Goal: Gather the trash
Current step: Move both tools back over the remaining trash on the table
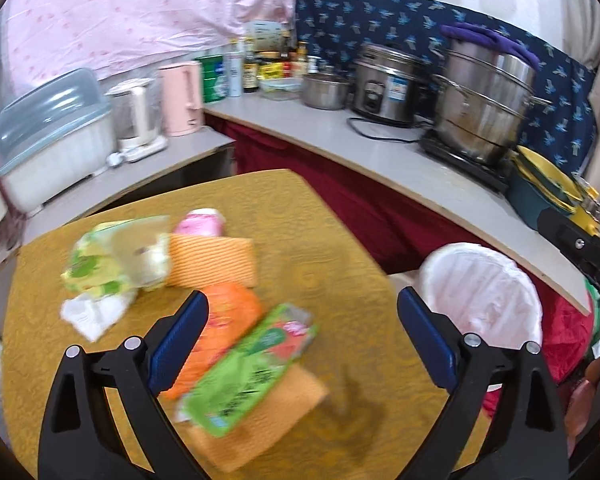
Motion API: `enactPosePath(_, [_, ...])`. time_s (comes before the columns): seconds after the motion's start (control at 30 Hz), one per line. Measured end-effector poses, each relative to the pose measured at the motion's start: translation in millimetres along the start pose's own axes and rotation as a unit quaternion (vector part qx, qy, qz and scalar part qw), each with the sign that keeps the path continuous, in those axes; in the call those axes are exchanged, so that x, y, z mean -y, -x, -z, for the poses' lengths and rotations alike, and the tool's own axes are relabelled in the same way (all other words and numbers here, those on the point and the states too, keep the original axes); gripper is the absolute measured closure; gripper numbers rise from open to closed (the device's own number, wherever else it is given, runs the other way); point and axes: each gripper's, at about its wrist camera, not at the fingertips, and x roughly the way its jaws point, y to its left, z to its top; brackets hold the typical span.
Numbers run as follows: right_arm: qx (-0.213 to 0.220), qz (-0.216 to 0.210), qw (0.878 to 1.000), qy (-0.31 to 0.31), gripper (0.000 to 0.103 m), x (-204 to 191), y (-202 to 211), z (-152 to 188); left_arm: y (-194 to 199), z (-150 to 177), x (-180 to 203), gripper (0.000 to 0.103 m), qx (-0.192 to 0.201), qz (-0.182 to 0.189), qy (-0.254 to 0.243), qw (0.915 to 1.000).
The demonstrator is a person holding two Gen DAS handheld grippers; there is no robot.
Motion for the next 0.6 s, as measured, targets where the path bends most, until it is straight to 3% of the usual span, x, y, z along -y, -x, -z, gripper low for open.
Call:
enactPosePath(0.4, [-0.044, -0.047, 0.997, 0.04, 0.035, -81, -14, 37, 19, 27, -102, 0.012, -0.005, -0.075, 0.038, 0.9964])
enactPosePath(0.6, [-0.091, -0.064, 0.993, 0.037, 0.035, -105, -34, 72, 25, 49, -148, 0.012, -0.018, -0.108, 0.068, 0.9916])
